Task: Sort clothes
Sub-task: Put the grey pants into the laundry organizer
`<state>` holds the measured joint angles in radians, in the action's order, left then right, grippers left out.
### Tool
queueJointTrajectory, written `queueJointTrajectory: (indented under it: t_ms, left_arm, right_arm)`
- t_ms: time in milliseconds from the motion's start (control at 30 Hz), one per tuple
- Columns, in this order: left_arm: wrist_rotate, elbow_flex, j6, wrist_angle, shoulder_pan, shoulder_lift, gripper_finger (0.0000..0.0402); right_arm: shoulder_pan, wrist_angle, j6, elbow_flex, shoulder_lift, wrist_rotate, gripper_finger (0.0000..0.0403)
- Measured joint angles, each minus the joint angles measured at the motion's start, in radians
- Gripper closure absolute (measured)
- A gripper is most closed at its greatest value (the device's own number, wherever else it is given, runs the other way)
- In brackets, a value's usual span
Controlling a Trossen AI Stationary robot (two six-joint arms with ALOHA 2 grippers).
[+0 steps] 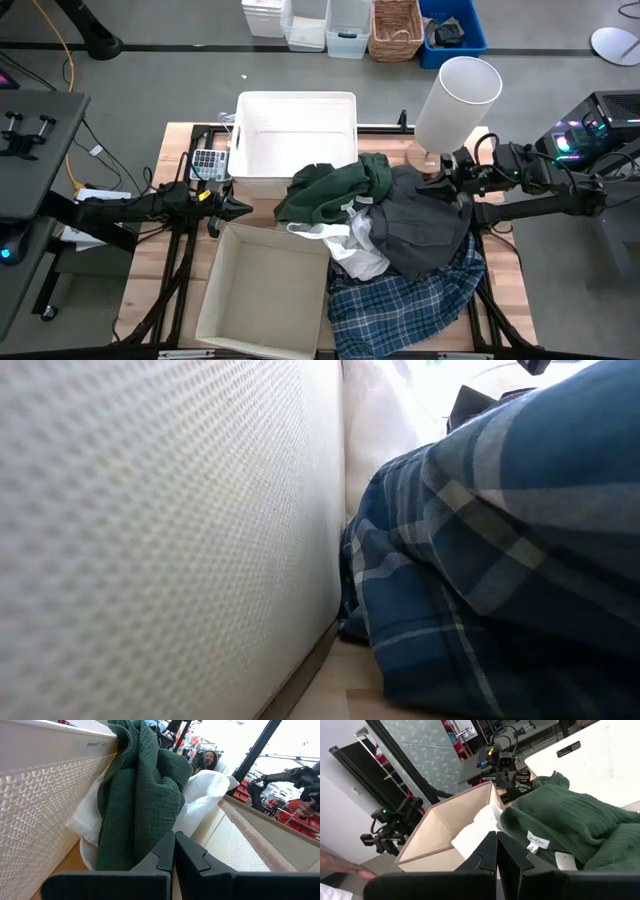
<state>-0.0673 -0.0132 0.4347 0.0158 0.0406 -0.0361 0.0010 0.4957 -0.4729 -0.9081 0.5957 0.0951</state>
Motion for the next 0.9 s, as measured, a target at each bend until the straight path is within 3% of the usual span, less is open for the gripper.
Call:
queueJointTrajectory:
  t_ms: [900]
  left_arm:
    - [0.000, 0.000, 0.000, 0.000, 0.000, 0.000, 0.0401]
  right_arm:
    - [0.000, 0.001, 0.009, 0.002, -0.009, 0.049, 0.0402]
